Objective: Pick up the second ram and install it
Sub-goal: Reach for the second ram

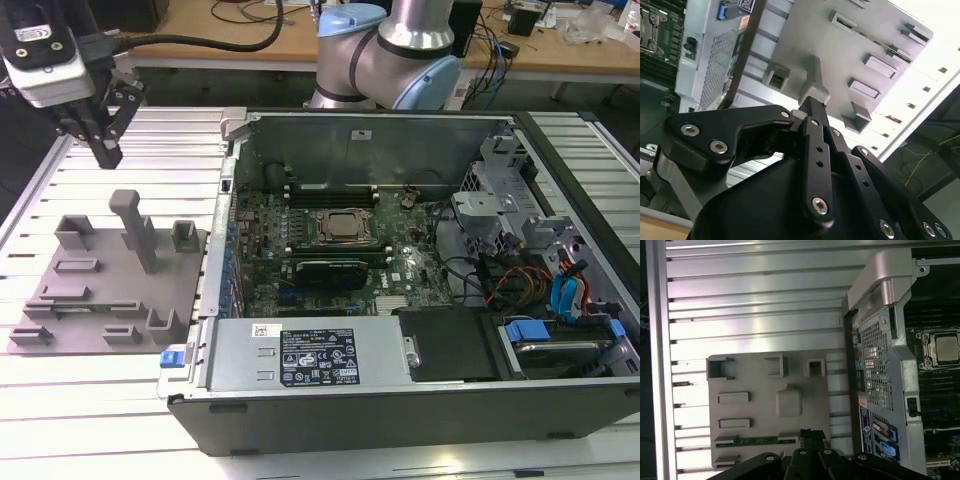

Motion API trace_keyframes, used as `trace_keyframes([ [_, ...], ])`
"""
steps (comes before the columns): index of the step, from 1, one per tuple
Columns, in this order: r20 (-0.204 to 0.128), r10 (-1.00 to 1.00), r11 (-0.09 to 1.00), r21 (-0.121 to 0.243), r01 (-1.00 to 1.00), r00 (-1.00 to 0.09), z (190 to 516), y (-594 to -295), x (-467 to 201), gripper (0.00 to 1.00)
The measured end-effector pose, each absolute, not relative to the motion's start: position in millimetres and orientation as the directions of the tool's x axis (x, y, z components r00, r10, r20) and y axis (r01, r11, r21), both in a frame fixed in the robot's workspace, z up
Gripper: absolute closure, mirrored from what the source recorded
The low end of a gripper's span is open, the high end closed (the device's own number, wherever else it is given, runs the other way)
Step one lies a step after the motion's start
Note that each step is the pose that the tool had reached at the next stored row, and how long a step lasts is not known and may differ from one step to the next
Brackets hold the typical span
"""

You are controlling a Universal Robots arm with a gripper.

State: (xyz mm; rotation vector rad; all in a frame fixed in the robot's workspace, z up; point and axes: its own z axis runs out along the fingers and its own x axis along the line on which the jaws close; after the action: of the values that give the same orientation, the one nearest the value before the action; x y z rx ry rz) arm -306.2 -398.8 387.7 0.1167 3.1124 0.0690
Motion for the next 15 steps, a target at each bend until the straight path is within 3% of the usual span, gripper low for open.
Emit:
trace_keyframes([
  [15, -0.025, 0.075, 0.996, 0.045, 0.074, -0.997, 384, -411, -368, 0.92],
])
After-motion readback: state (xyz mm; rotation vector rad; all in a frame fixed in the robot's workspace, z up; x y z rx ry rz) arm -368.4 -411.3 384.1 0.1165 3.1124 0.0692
